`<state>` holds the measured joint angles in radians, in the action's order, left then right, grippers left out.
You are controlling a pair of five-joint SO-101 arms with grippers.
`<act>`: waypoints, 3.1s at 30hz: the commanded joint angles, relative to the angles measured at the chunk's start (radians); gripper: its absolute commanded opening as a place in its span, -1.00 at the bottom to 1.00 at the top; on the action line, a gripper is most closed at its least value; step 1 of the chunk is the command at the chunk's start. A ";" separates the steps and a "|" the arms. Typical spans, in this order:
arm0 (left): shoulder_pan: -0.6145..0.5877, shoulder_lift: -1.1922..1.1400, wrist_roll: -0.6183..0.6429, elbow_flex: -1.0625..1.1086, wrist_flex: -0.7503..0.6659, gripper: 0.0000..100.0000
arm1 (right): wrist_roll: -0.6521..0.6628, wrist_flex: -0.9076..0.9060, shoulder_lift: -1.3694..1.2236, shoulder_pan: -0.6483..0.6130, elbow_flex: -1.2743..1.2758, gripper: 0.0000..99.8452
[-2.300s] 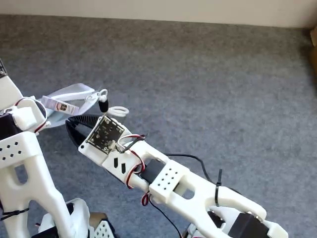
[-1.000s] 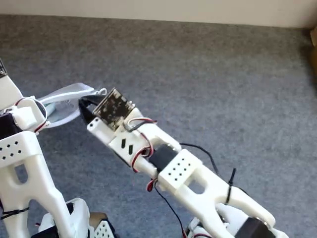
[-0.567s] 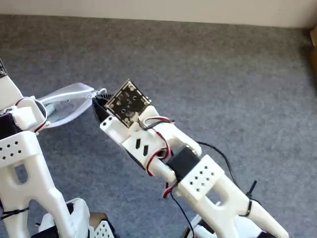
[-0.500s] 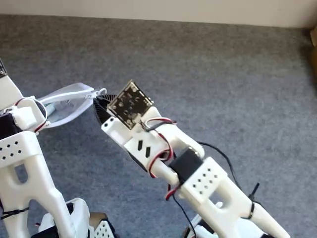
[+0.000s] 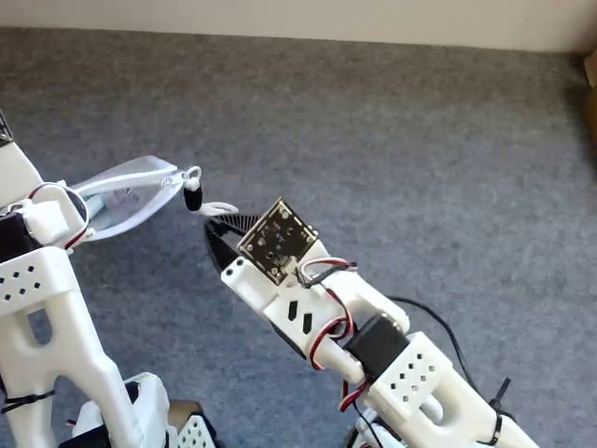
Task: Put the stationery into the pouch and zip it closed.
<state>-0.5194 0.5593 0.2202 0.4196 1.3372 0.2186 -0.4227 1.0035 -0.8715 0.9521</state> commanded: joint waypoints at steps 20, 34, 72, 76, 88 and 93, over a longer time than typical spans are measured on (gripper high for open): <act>0.018 -0.002 -0.005 0.002 -0.017 -0.98 | -0.121 0.005 -0.162 0.022 -0.012 -0.67; 0.018 -0.002 -0.005 0.002 -0.017 -0.98 | -0.161 0.374 -0.401 0.027 -0.012 -0.67; 0.018 -0.002 -0.006 0.002 -0.017 -0.98 | -0.155 0.868 -0.792 0.031 -0.013 -0.67; 0.018 -0.002 -0.006 0.002 -0.017 -0.98 | -0.155 0.868 -0.792 0.031 -0.015 -0.67; 0.018 -0.002 -0.006 0.002 -0.014 -0.98 | -0.155 0.868 -0.792 0.031 -0.030 -0.67; 0.018 -0.002 -0.006 0.002 -0.015 -0.98 | -0.155 0.868 -0.794 0.031 -0.030 -0.67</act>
<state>-0.5194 0.5593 0.2202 0.4196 1.3372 0.0652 0.4166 0.2025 -0.8531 0.9582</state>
